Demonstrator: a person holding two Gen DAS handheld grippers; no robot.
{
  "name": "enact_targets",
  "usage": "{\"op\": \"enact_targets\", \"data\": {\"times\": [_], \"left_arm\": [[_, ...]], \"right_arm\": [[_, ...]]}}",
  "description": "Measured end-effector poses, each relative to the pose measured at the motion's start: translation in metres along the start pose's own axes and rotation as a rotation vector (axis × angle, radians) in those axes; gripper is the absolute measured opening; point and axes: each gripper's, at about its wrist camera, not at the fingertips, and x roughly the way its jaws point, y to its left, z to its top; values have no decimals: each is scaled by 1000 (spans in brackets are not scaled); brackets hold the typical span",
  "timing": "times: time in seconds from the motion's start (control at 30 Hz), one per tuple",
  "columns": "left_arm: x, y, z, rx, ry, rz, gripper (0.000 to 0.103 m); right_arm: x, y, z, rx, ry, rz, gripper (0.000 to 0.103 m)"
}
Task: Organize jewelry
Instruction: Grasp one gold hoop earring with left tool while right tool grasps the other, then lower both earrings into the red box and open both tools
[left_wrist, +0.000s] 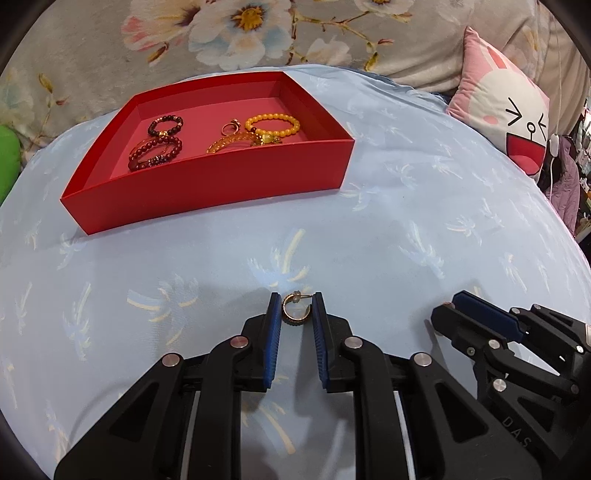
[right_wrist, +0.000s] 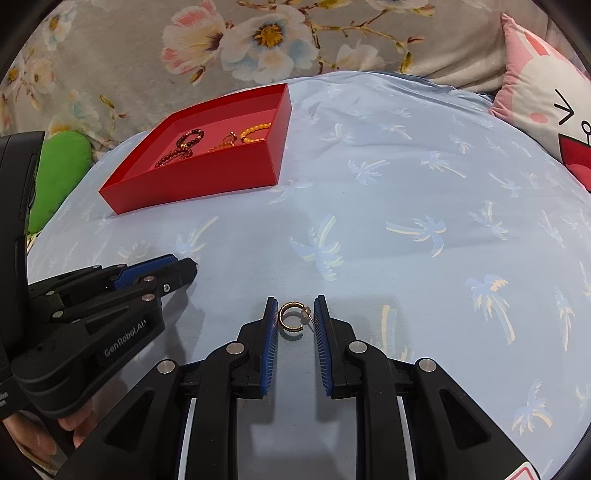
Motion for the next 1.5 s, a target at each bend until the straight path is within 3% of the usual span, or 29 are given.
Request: {"op": "enact_targets", "data": {"times": [0.2, 0.5, 0.93, 1.33, 1.5], "left_arm": [[-14, 6, -1, -30, 9, -5, 16], [-53, 23, 15, -53, -59, 10, 17], [-84, 61, 70, -87, -157, 25, 17], [-56, 102, 152, -112, -195, 34, 17], [-27, 117, 182, -130, -169, 11, 17]], "right_arm": [[-8, 13, 7, -13, -18, 27, 19], [-26, 38, 35, -54, -83, 65, 19], [-28, 66, 105, -83, -144, 138, 19], [22, 74, 198, -82, -145, 120, 19], [55, 75, 226, -72, -122, 102, 19]]}}
